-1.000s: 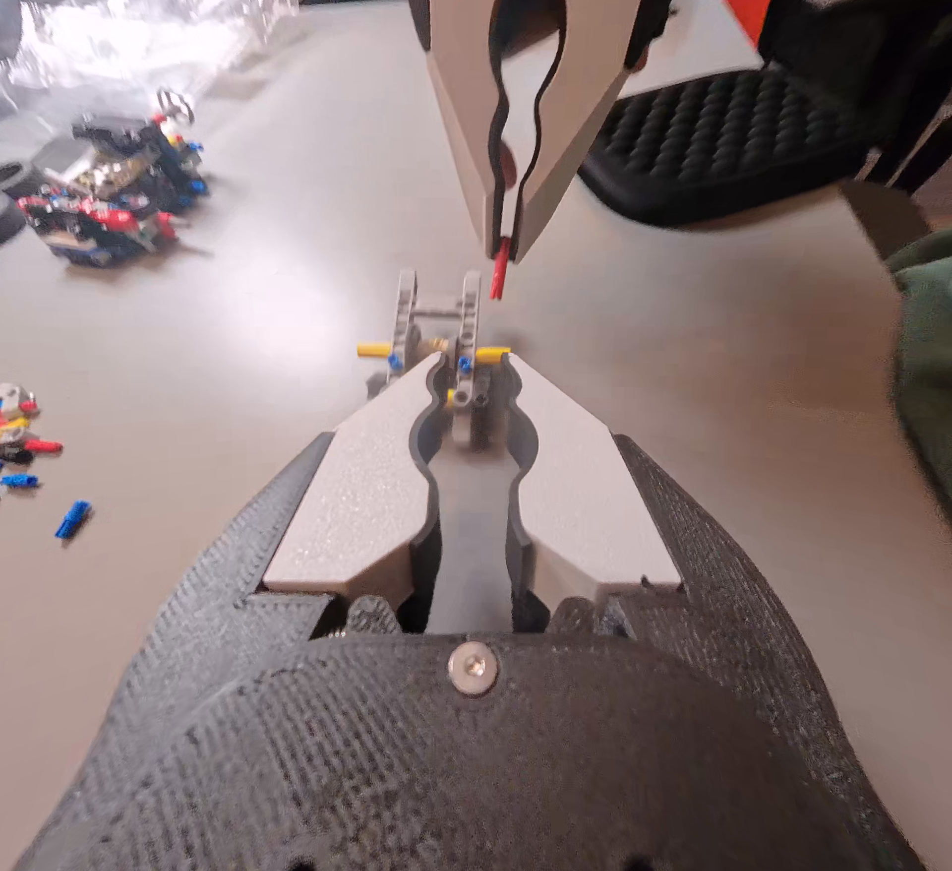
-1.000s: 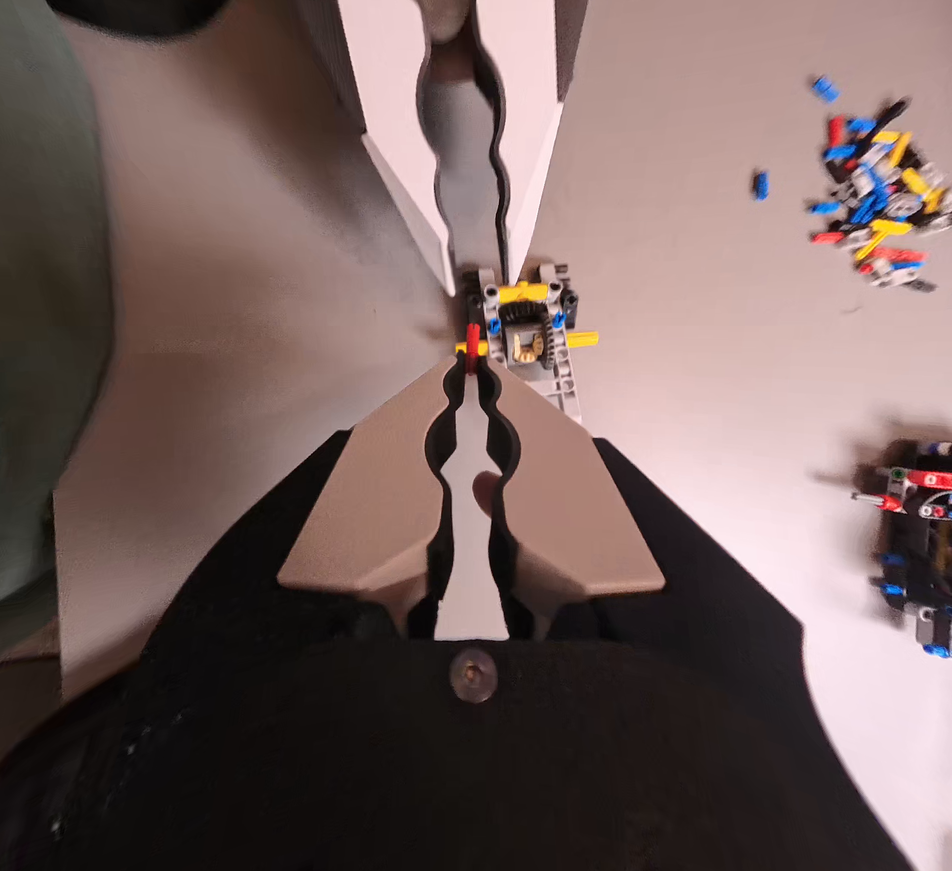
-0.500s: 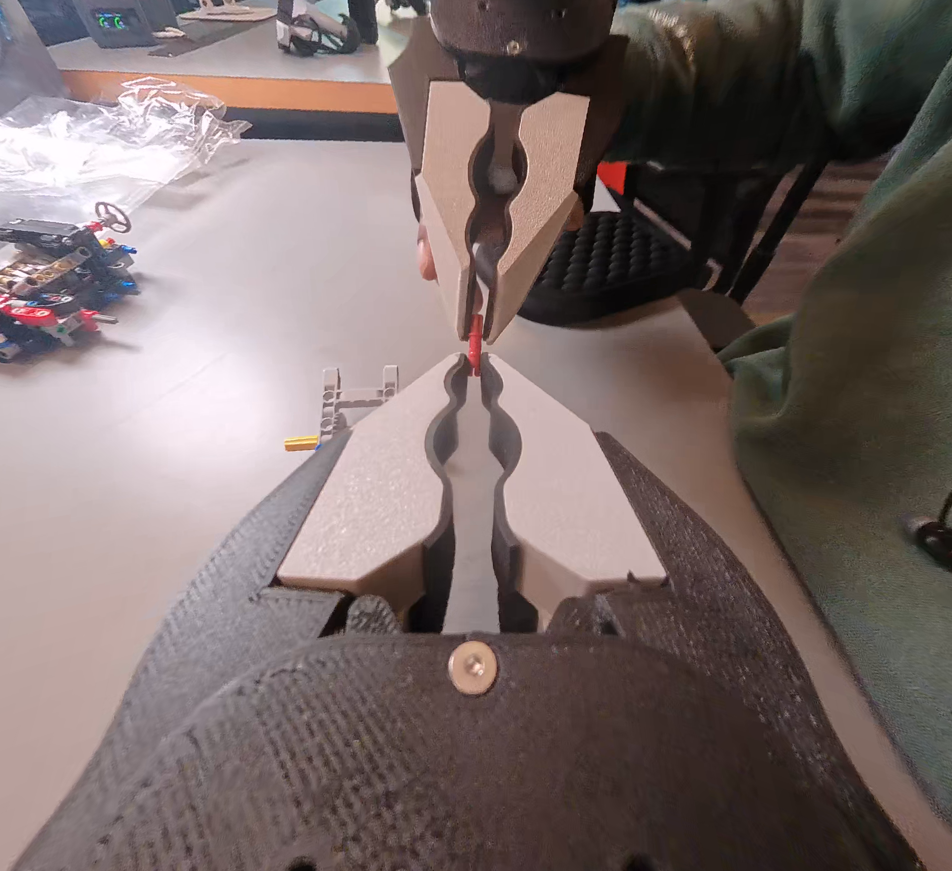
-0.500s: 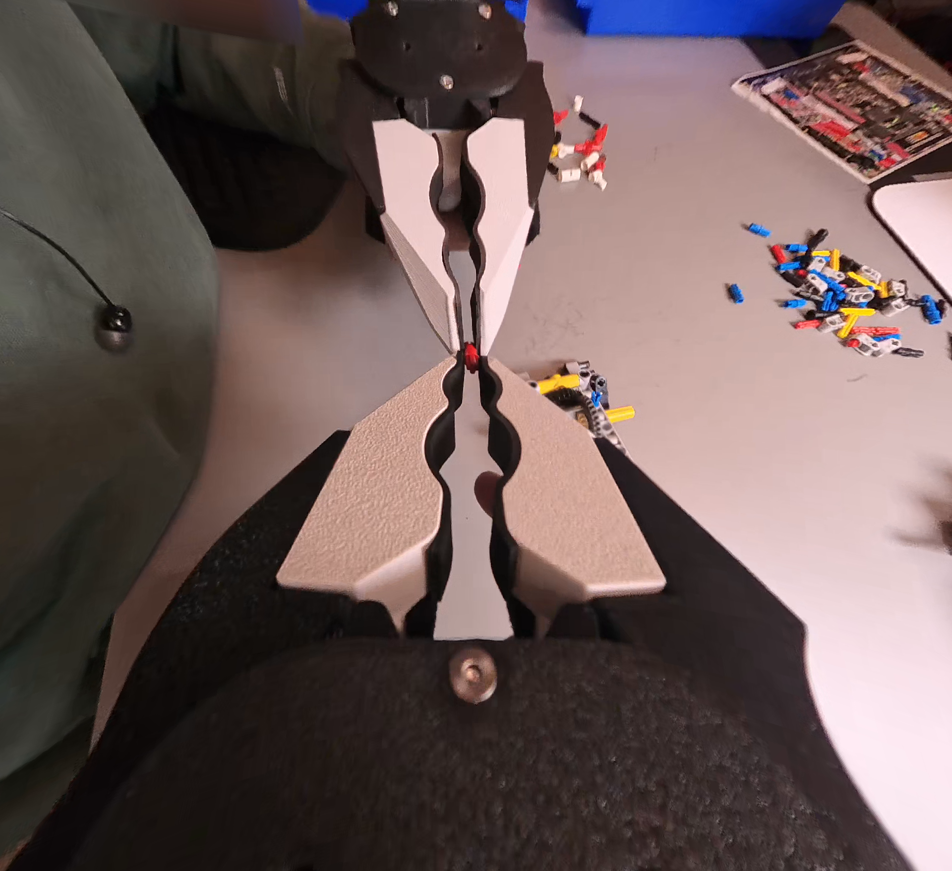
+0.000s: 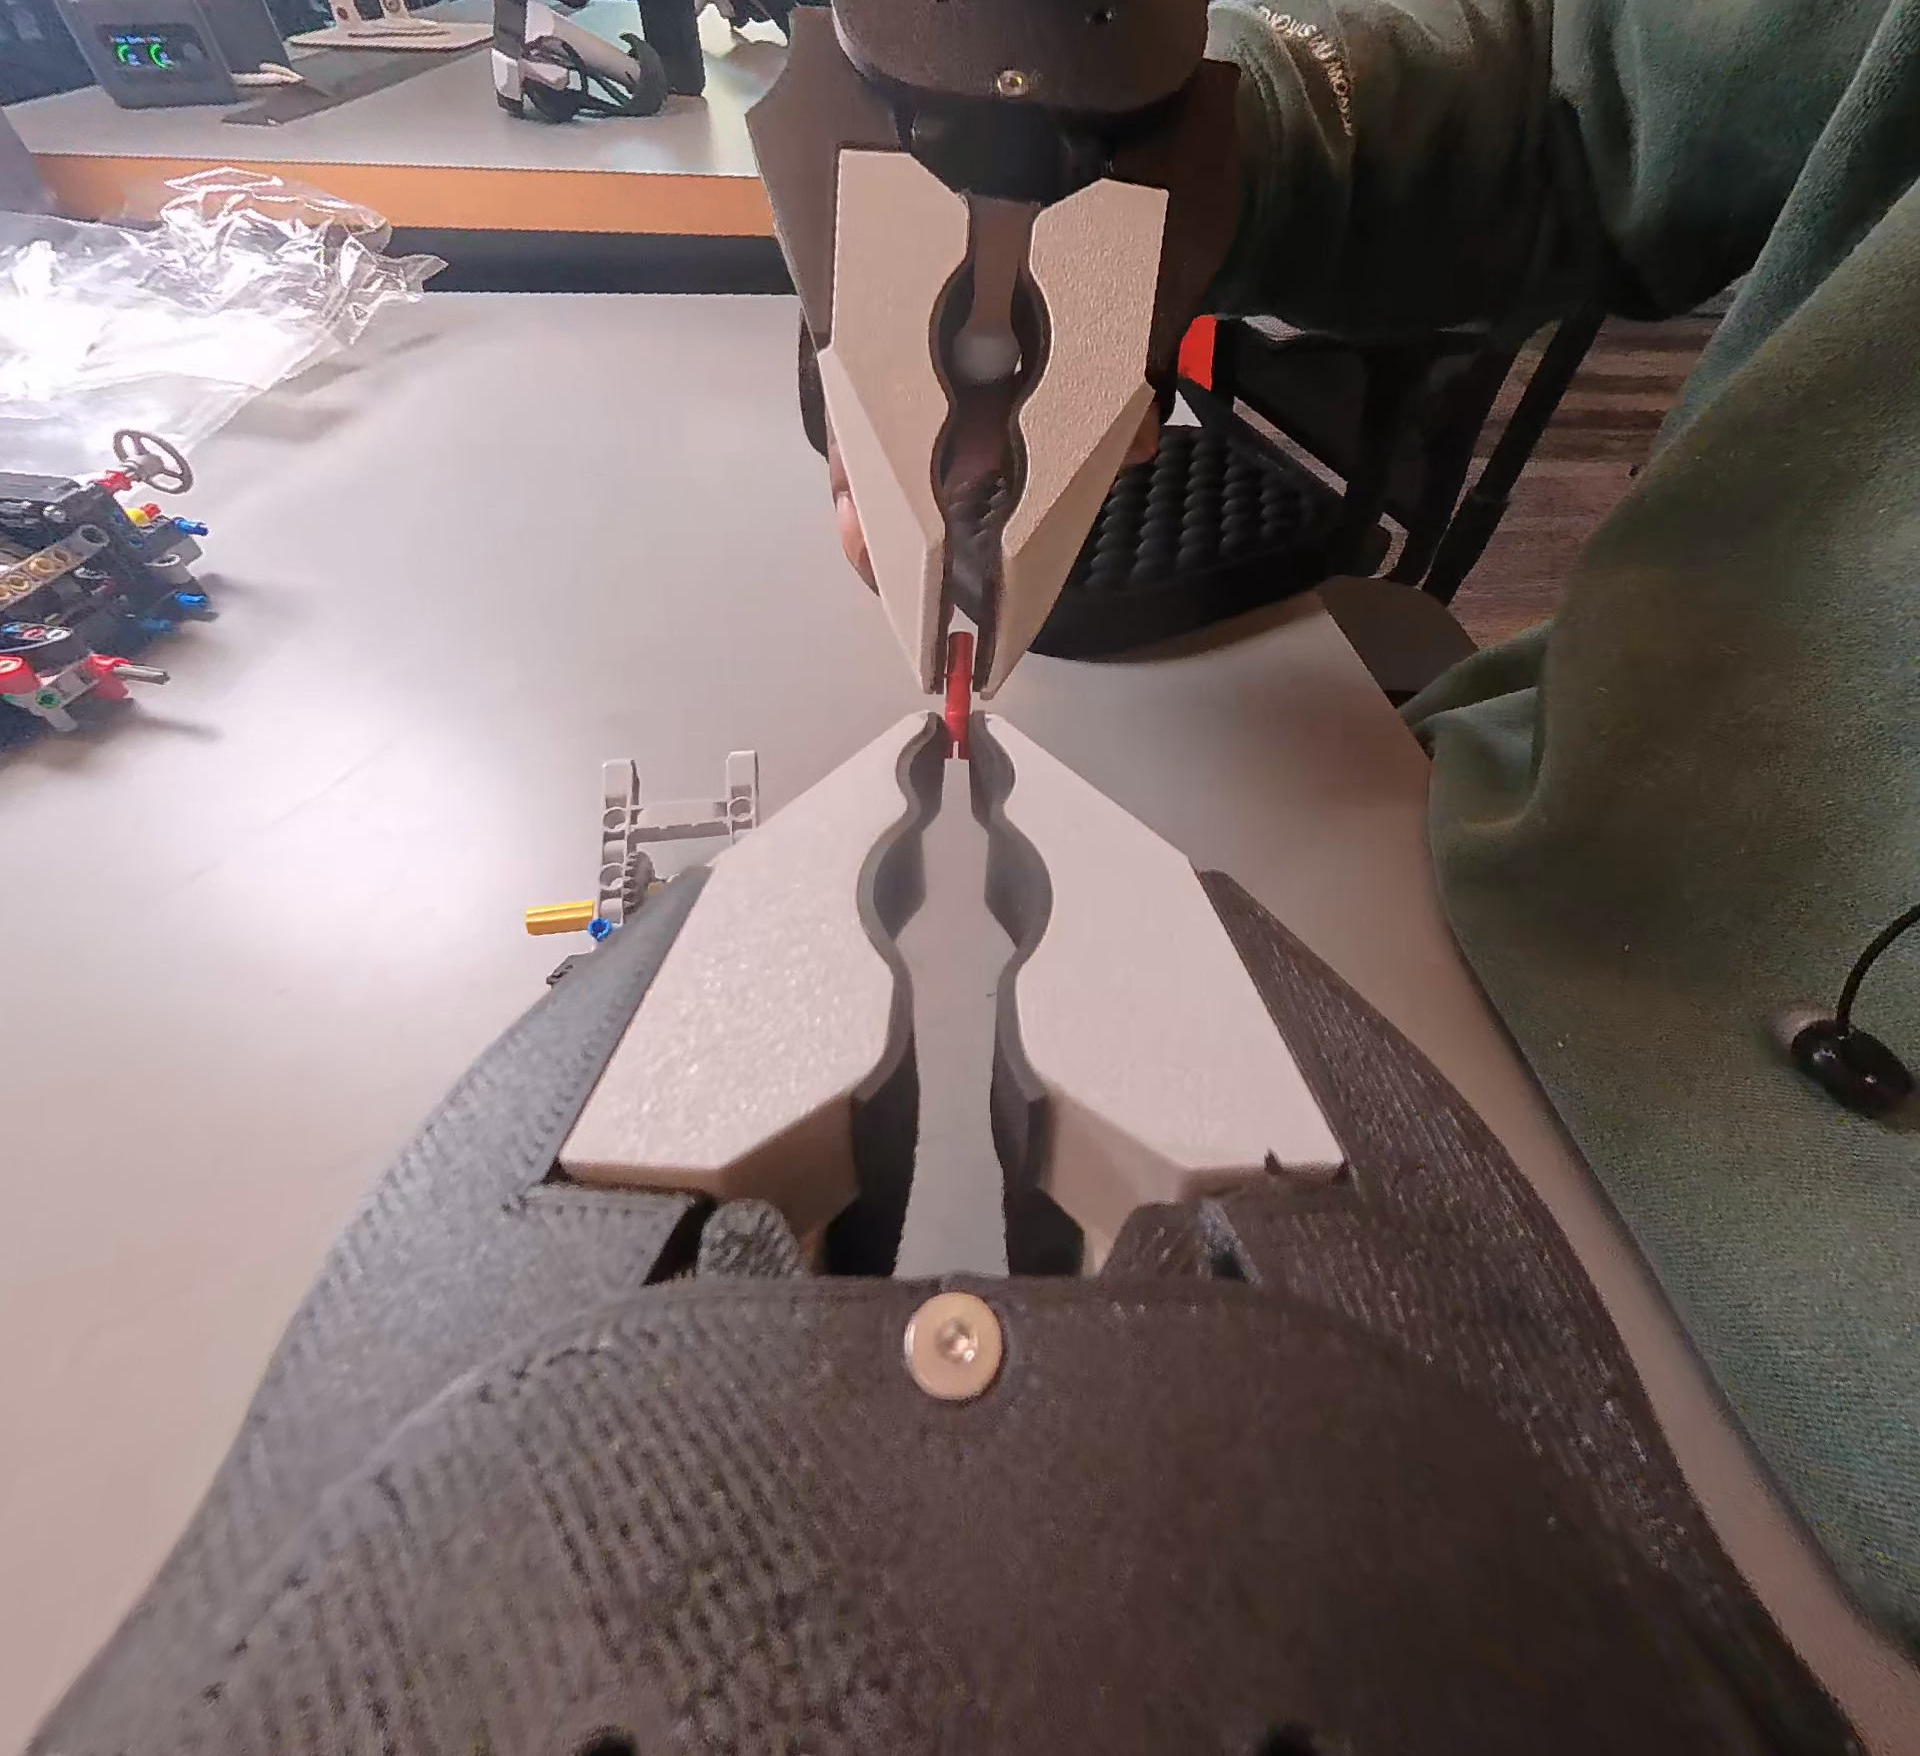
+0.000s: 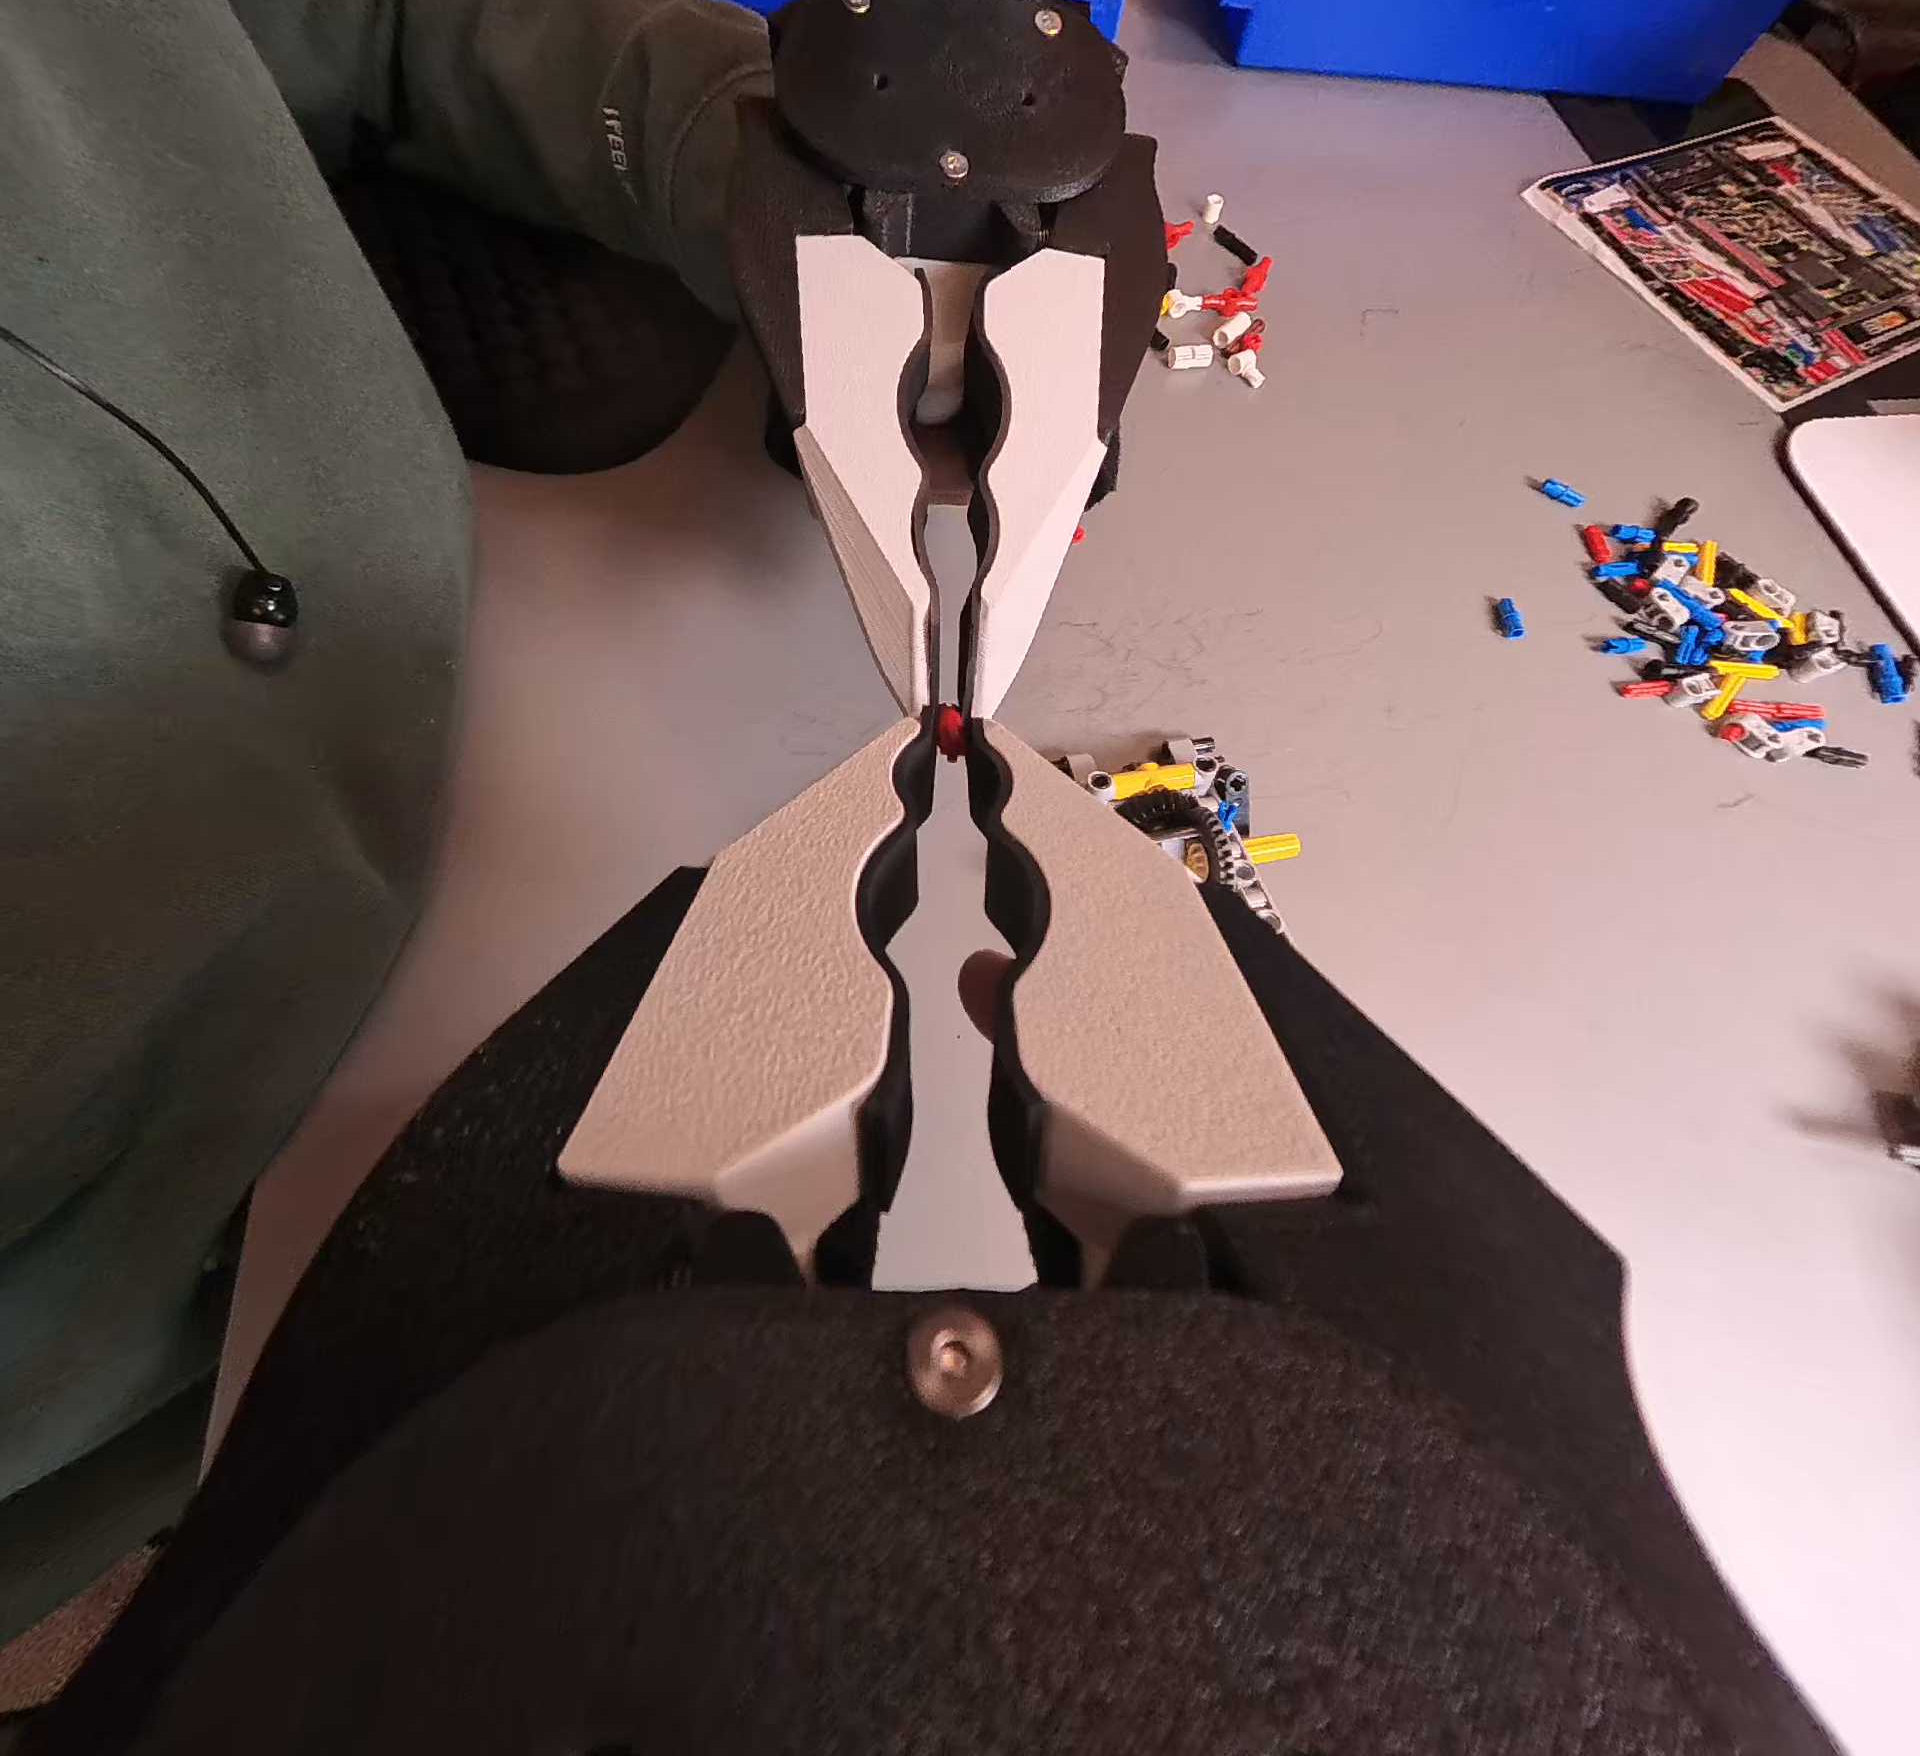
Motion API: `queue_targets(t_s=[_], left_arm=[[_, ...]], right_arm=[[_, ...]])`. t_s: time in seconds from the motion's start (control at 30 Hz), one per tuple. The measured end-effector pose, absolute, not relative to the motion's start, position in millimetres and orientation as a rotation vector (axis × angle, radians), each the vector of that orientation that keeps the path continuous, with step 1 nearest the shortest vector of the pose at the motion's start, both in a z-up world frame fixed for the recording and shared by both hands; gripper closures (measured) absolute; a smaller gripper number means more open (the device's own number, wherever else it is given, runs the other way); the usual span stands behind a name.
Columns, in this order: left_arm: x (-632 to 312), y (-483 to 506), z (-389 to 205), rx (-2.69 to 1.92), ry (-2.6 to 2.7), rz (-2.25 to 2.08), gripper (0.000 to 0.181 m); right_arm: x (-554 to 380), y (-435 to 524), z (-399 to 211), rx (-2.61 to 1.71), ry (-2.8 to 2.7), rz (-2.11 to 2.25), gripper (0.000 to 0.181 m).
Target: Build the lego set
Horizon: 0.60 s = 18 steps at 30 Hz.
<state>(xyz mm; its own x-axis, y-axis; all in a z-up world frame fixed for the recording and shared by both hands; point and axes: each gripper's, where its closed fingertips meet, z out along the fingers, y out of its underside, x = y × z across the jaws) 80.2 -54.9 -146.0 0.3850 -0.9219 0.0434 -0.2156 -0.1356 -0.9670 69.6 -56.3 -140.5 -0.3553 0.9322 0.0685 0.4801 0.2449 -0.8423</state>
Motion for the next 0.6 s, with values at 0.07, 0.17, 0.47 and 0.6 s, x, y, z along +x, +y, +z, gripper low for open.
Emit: queue_targets(t_s=[0.07,0.17,0.47,0.6], left_arm=[[80.5,-55.4,-145.8,-1.607,1.036,-0.854,0.179],[80.2,-55.1,-144.6,-1.602,1.030,-0.856,0.179],[38.3,-27.1,-190.2,-1.856,1.060,-0.649,0.158],[31.6,-25.3,-220.9,-1.992,1.114,-0.566,0.154]], right_arm=[[69.7,-57.1,-140.7,-1.280,-1.956,1.002,0.177],[69.5,-56.8,-139.7,-1.278,-1.965,1.002,0.178],[73.1,-21.5,-160.3,-1.350,-2.062,0.752,0.178],[69.0,-10.1,-182.8,-1.366,-2.190,0.550,0.179]])
